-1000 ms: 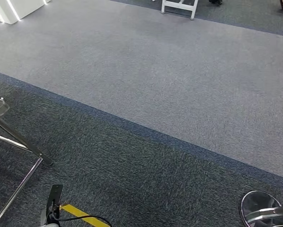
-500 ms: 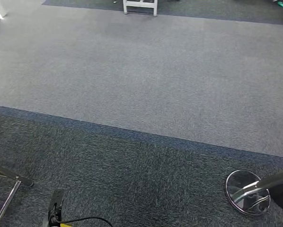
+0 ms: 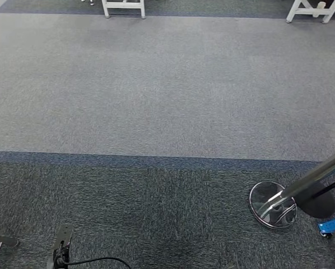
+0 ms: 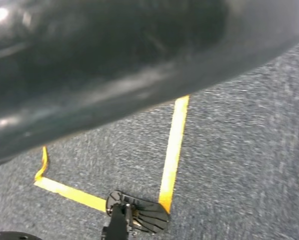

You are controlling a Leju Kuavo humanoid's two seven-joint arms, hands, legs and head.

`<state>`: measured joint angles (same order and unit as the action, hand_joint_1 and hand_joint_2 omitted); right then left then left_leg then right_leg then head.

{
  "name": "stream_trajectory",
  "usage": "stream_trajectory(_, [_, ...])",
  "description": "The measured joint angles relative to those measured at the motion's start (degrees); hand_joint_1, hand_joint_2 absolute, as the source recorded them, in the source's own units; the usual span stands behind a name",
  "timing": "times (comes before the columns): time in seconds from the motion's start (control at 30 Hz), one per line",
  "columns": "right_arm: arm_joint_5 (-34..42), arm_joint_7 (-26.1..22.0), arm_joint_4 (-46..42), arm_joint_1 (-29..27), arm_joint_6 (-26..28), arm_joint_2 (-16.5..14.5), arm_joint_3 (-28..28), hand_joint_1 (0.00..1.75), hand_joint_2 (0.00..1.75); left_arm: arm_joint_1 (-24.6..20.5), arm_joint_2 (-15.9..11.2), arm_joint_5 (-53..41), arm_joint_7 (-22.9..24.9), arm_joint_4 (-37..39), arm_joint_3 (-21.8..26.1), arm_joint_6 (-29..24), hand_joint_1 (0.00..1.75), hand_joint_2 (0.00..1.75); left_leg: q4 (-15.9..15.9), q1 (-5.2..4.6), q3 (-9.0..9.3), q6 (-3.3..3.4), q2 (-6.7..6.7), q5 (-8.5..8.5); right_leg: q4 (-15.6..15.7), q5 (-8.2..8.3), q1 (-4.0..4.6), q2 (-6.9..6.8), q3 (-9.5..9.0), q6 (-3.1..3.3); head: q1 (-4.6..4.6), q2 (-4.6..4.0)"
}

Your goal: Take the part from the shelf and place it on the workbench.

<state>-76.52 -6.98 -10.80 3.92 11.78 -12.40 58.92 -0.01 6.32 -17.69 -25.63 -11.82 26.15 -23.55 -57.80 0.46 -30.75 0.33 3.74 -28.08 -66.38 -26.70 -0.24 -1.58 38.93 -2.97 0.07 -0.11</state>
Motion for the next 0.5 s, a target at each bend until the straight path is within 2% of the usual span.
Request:
stream_trajectory(0.07, [0.05,-0.1,0.0,0.3,0.04,-0.02,0.17,0.0,0.0,0.02,-0.03,0.13,-0.26,0.0,0.14,0.23,0.0,0.0,-0.11,-0.37,0.4,-0.59,0.98,-0.46,5.37,1.34,0.37,-2.03,-3.18,0.5,-0.12,0.0])
stream_trajectory(0.1, [0.07,-0.14,0.0,0.39,0.05,-0.02,0.22,0.0,0.0,0.0,-0.04,0.16,-0.32,0.0,0.16,0.29,0.0,0.0,-0.1,-0.53,0.54,-0.86,1.46,-0.57,6.2,1.23,0.6,-2.37,-3.62,0.78,-0.24,0.0])
stream_trajectory(0.17, [0.22,-0.14,0.0,0.34,0.1,-0.02,0.38,0.0,0.0,-0.16,-0.03,0.17,-0.41,-0.01,0.17,0.31,0.0,0.0,0.04,-0.45,0.85,-1.39,2.17,-0.76,6.53,1.33,0.71,-1.17,-3.64,1.55,-0.39,0.0])
stream_trajectory(0.23, [0.54,-0.05,0.0,0.25,0.14,-0.02,0.54,0.0,0.0,-0.28,0.0,0.15,-0.58,-0.02,0.17,0.35,0.0,0.0,-1.68,-0.15,0.27,-1.92,0.43,-2.16,6.9,1.54,0.55,0.09,-3.78,2.28,-0.56,0.0])
stream_trajectory(0.27, [0.65,-0.01,0.0,0.32,0.14,-0.02,0.58,0.0,0.0,-0.24,0.03,0.15,-0.66,-0.01,0.17,0.38,0.0,0.0,-4.24,-0.04,-0.89,-2.12,-0.97,-3.63,7.06,1.64,0.42,0.78,-3.88,2.58,-0.78,0.0])
stream_trajectory(0.3, [0.69,0.03,0.0,0.4,0.14,-0.05,0.6,0.0,0.0,-0.13,0.05,0.15,-0.72,-0.01,0.17,0.4,0.0,0.0,-7.88,-0.01,-2.65,-2.17,-2.19,-5.37,7.09,1.68,0.4,1.51,-3.89,2.77,-0.96,0.0])
stream_trajectory(0.33, [0.69,0.06,0.0,0.48,0.14,-0.08,0.6,0.0,0.0,0.01,0.07,0.15,-0.75,0.01,0.17,0.42,0.0,0.0,-11.87,-0.02,-4.74,-2.19,-2.75,-6.95,7.1,1.69,0.38,2.3,-3.89,2.9,-1.08,0.0])
stream_trajectory(0.37, [0.68,0.1,0.0,0.47,0.14,-0.1,0.6,0.0,0.0,0.11,0.06,0.16,-0.78,0.01,0.18,0.42,0.0,0.0,-15.02,-0.04,-6.52,-2.18,-3.04,-7.81,7.09,1.69,0.39,3.14,-3.91,2.96,-1.15,0.0])
stream_trajectory(0.4, [0.68,0.14,0.0,0.39,0.15,-0.13,0.61,0.0,0.0,0.15,0.03,0.18,-0.81,0.02,0.19,0.43,0.0,0.0,-16.35,-0.04,-7.53,-2.13,-3.21,-7.5,7.09,1.69,0.38,3.99,-3.95,2.99,-1.15,0.0])
stream_trajectory(0.43, [0.68,0.17,0.0,0.32,0.15,-0.13,0.63,0.0,0.0,0.14,0.0,0.18,-0.84,0.02,0.2,0.43,0.0,0.0,-15.5,-0.02,-7.51,-2.04,-3.39,-6.1,7.09,1.71,0.37,4.84,-4.02,2.98,-1.15,0.0])
stream_trajectory(0.47, [0.68,0.19,0.0,0.25,0.16,-0.14,0.66,0.0,0.0,0.11,-0.03,0.19,-0.87,0.02,0.2,0.44,0.0,0.0,-12.58,0.04,-6.43,-1.96,-3.79,-3.89,7.08,1.74,0.32,5.69,-4.09,2.92,-1.15,0.0])
stream_trajectory(0.5, [0.67,0.2,0.0,0.23,0.16,-0.15,0.69,0.0,0.0,0.08,-0.05,0.19,-0.91,0.02,0.21,0.44,0.0,0.0,-8.7,0.17,-4.81,-1.91,-4.77,-1.62,7.07,1.79,0.25,6.49,-4.12,2.78,-1.16,0.0])
